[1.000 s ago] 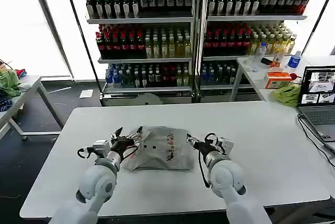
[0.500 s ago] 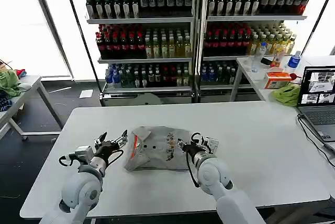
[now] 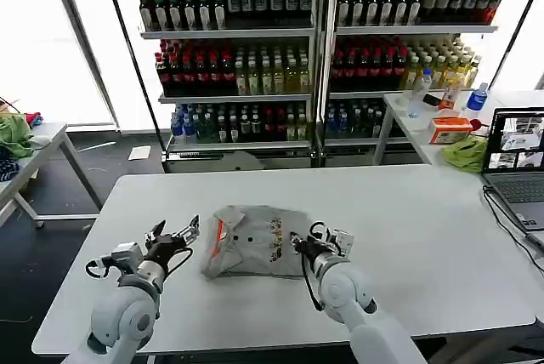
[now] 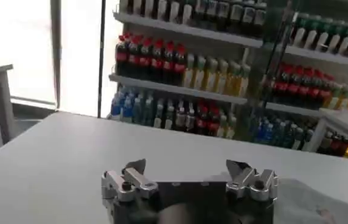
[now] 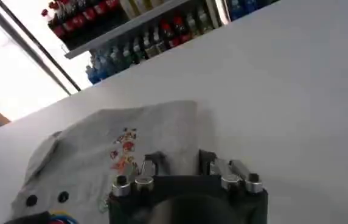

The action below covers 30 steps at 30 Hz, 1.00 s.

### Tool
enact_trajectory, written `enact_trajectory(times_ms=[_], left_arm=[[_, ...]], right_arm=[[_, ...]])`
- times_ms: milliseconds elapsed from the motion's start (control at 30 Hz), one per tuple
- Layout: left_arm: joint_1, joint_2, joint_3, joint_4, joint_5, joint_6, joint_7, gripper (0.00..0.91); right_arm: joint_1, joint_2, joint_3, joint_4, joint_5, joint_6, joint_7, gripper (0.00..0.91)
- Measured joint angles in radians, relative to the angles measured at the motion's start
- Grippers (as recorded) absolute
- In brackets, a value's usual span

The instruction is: Fold and organize the clothes.

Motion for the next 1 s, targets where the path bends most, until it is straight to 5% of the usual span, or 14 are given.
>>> enact_trajectory(times_ms=[400, 867, 933, 967, 1000], left_arm=[[0.009, 0.002, -0.029, -0.01, -0.006, 0.002, 0.0, 0.907], [0.013, -0.013, -0.054, -0.023, -0.006, -0.012, 0.002, 0.907], [0.013, -0.019, -0.051, -0.027, -0.007, -0.01, 0.002, 0.907], [0.013, -0.021, -0.049, -0.029, -0.006, -0.009, 0.001, 0.907], [0.014, -0.023, -0.048, -0.03, -0.006, -0.008, 0.001, 0.907]], right_arm=[[0.013, -0.058, -0.019, 0.026, -0.014, -0.006, -0.036, 0.0], [0.08, -0.252, -0.009, -0.025, -0.058, -0.005, -0.128, 0.01], [0.091, -0.265, -0.005, -0.042, -0.087, -0.004, -0.146, 0.141], [0.097, -0.271, -0.001, -0.051, -0.104, -0.004, -0.156, 0.453], [0.103, -0.275, 0.002, -0.061, -0.12, -0.004, -0.164, 0.907]])
